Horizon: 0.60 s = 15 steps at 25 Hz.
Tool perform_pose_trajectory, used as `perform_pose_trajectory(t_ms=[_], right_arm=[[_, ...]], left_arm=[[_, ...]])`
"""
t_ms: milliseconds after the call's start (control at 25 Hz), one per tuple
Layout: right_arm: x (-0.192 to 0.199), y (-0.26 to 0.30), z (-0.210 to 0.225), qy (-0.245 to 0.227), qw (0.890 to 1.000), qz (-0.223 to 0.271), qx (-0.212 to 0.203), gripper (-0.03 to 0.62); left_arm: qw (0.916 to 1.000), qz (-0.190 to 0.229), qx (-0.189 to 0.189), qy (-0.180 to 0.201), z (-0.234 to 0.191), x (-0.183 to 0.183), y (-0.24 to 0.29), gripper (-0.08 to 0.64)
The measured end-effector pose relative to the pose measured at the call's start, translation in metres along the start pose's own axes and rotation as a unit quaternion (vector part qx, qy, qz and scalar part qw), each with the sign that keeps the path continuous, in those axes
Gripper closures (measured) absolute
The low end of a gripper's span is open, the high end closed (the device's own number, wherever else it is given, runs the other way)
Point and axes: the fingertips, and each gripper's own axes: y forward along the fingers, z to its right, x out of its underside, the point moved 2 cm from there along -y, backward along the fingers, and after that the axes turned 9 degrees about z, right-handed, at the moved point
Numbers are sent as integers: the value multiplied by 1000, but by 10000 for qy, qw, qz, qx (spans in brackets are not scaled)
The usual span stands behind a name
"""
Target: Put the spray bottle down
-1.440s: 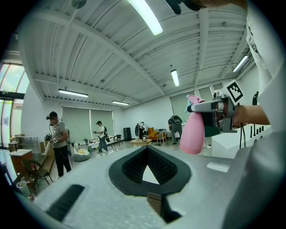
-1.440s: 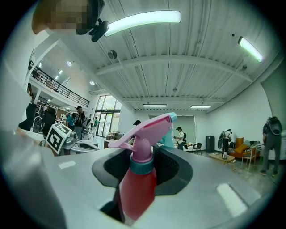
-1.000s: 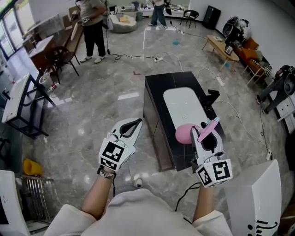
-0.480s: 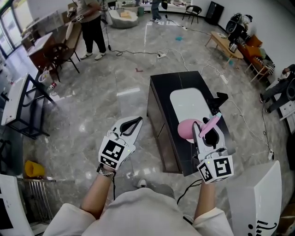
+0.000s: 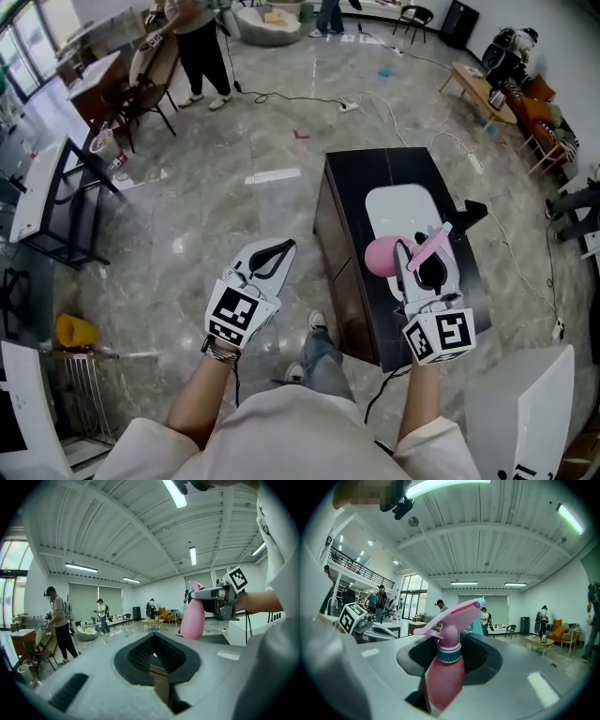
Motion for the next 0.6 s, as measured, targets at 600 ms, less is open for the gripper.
perform_pose_trajectory(t_ms=[600], right_arm=[[93,106,69,320,9990,-202,-233,440]], left_arm=[[9991,-363,-149,-146,-62,39,86,555]])
